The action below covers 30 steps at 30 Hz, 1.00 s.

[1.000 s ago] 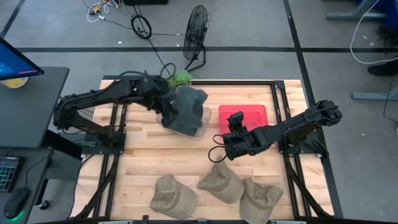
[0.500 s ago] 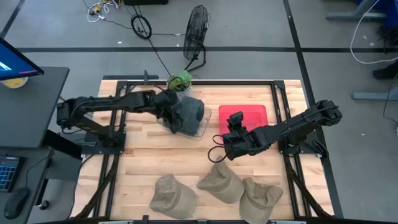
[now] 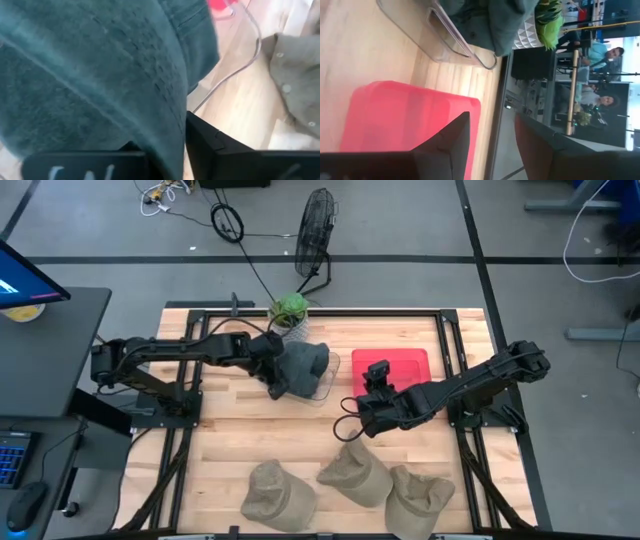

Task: Pick & Place hat
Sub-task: Put the green cap into the transparent bin

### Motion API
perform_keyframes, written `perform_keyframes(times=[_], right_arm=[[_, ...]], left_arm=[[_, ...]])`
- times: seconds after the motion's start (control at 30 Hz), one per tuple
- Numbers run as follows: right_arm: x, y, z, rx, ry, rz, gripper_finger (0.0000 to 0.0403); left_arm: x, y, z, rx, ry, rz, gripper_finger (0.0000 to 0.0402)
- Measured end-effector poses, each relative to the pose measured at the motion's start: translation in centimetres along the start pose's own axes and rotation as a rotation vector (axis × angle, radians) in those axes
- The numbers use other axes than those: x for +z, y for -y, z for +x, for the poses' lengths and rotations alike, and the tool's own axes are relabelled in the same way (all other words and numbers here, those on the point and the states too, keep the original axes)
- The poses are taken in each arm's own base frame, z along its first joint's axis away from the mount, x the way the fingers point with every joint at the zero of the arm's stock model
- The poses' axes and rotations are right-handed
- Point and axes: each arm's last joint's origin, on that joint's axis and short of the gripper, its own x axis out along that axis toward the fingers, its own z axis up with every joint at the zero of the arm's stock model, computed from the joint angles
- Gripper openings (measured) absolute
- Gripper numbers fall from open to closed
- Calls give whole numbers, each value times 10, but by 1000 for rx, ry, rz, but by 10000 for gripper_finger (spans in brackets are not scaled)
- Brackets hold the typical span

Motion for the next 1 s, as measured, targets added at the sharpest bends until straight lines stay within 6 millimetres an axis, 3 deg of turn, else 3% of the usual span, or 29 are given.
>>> perform_keyframes(times=[0.17,0.37,0.63,0.8,1.0], right_arm=[[4,0,0,52,42,38,157],[5,-1,0,70,51,22,157],[8,0,1,77,80,19,157],[10,0,1,80,92,-14,157],[16,5,2,59,137,-17,157]], left_arm=[[-4,-1,-1,18,-43,-7,119],[-25,-7,-12,90,-234,-81,166],[-38,-9,-36,126,-280,-222,164],[-23,-3,-48,67,-48,-229,141],[13,0,-53,90,340,-52,110]])
